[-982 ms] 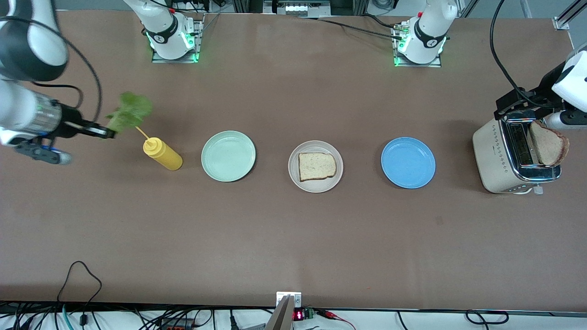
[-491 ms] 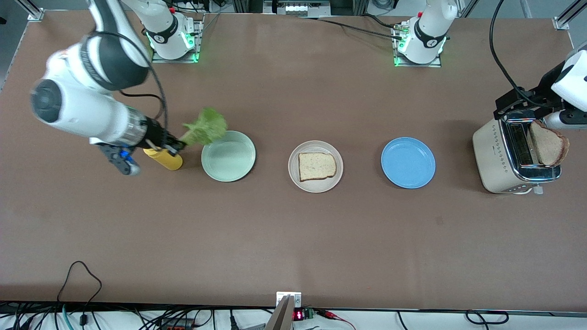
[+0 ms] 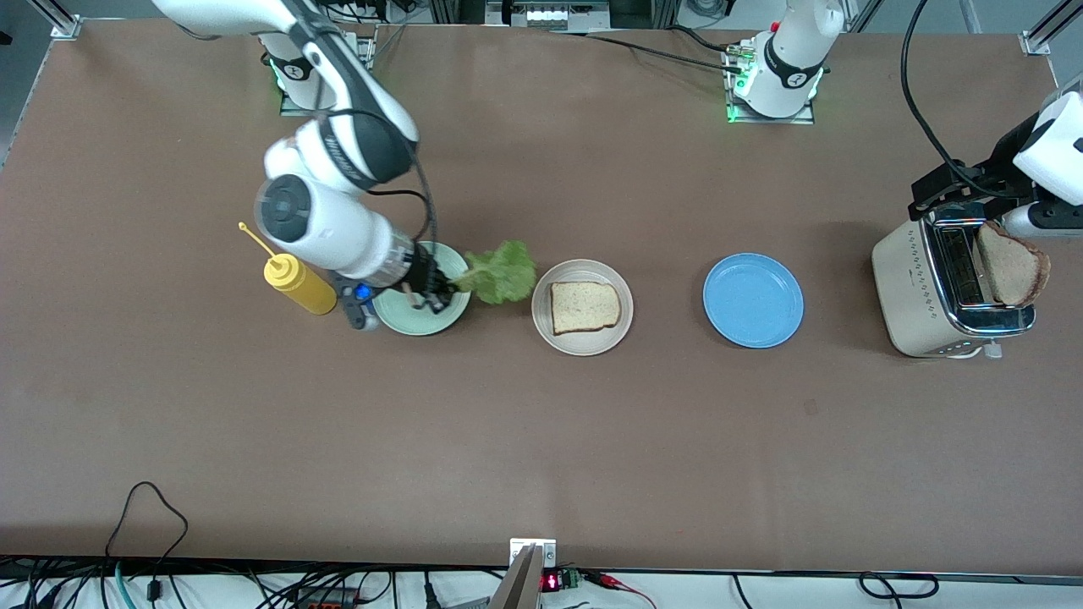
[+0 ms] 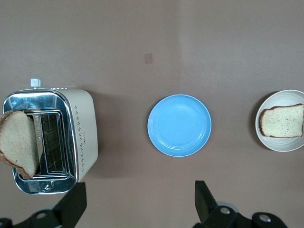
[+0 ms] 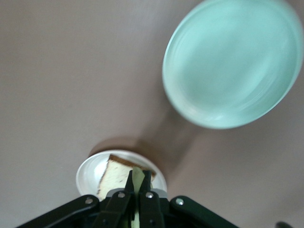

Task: Make sandwich in beige plate with both arms
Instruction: 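Lower the lettuce onto the bread and open the right gripper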

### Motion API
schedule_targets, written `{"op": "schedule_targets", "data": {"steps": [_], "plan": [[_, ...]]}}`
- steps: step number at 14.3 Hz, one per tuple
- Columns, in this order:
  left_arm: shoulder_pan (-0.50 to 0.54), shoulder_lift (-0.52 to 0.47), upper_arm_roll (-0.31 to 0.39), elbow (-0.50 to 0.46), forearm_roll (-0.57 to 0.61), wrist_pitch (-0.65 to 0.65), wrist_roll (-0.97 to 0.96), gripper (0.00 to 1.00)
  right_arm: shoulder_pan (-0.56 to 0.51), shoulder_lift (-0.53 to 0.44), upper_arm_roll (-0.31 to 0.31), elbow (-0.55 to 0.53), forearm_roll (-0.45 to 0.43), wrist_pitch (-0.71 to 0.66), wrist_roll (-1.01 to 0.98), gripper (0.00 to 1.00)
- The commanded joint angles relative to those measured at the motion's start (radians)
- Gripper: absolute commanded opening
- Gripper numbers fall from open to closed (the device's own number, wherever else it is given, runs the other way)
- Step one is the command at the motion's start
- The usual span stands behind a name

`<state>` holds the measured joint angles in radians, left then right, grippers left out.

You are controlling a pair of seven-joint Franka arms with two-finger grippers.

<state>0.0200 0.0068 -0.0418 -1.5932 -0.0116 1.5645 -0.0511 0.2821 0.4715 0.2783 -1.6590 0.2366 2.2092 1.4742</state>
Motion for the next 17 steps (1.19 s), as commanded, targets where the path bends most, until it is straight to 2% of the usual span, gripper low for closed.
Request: {"op": "schedule_targets", "data": {"steps": [1,3,6,12,13,14,15,17], "plan": [[-0.002,-0.01,-0.001,0.006,0.007,-0.006,0.011,1.0,0.073,0.1,-0.013,0.084,0.012,0.093,0.135,0.0],[-0.002,-0.01,-0.001,0.004,0.007,-0.006,0.011,1.0,0.123,0.168,-0.016,0.128,0.009,0.171,0.199,0.0],[-0.002,-0.01,-0.001,0.004,0.007,-0.006,0.011,1.0,0.175,0.243,-0.018,0.18,0.01,0.22,0.225,0.0],[0.001,-0.01,0.0,0.004,0.007,-0.004,0.011,1.0,0.239,0.338,-0.018,0.182,0.006,0.342,0.25,0.0],[0.001,-0.01,0.0,0.004,0.007,-0.004,0.01,1.0,0.239,0.344,-0.018,0.182,0.006,0.345,0.248,0.05],[0.001,-0.01,0.0,0.004,0.007,-0.004,0.011,1.0,0.239,0.348,-0.028,0.182,0.007,0.345,0.244,0.18],[0.001,-0.01,0.0,0.004,0.007,-0.004,0.01,1.0,0.239,0.349,-0.045,0.182,0.009,0.345,0.239,0.21],[0.001,-0.01,0.0,0.004,0.007,-0.004,0.01,1.0,0.239,0.348,-0.047,0.182,0.009,0.345,0.235,0.45]]}}
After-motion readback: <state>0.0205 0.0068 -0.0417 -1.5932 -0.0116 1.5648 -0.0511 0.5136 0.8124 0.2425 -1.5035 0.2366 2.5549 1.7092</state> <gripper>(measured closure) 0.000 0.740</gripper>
